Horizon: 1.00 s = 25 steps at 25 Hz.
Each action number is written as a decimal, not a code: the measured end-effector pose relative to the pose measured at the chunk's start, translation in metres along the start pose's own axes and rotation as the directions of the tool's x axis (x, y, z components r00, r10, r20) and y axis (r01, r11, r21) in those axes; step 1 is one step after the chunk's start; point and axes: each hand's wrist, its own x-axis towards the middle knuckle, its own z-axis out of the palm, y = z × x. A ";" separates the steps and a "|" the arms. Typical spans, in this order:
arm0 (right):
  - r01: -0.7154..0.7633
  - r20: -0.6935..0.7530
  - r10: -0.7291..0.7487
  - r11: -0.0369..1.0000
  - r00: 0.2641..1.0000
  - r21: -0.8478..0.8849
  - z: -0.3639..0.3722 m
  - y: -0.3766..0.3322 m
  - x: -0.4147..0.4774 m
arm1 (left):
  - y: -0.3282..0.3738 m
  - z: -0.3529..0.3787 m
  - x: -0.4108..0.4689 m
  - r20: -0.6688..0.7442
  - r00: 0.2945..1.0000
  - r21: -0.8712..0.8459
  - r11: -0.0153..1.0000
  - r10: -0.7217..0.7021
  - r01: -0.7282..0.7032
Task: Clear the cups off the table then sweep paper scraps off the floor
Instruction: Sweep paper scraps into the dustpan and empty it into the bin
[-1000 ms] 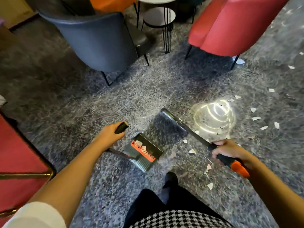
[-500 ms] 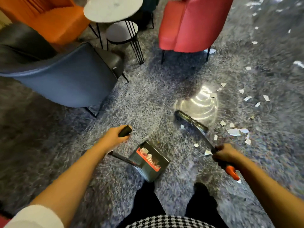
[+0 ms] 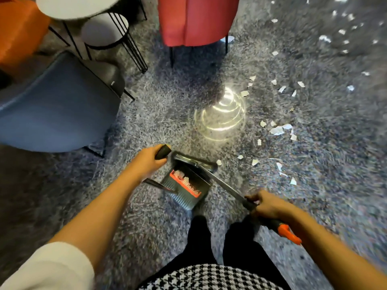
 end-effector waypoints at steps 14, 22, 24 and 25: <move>-0.074 -0.070 0.115 0.901 0.991 0.428 0.014 0.013 -0.070 | 0.005 0.004 0.007 0.074 0.991 0.053 0.992 0.113 -0.117; -0.089 -0.131 0.142 0.935 0.981 0.343 0.044 0.008 -0.021 | 0.002 -0.002 0.009 0.081 0.992 0.045 0.994 0.095 -0.099; -0.105 -0.079 0.135 0.946 0.988 0.307 0.058 0.005 -0.018 | -0.002 -0.004 0.008 0.064 0.994 0.044 0.995 0.091 -0.094; -0.098 -0.058 0.118 0.957 0.991 0.274 0.062 0.004 -0.019 | -0.004 -0.005 0.008 0.059 0.994 0.048 0.994 0.094 -0.097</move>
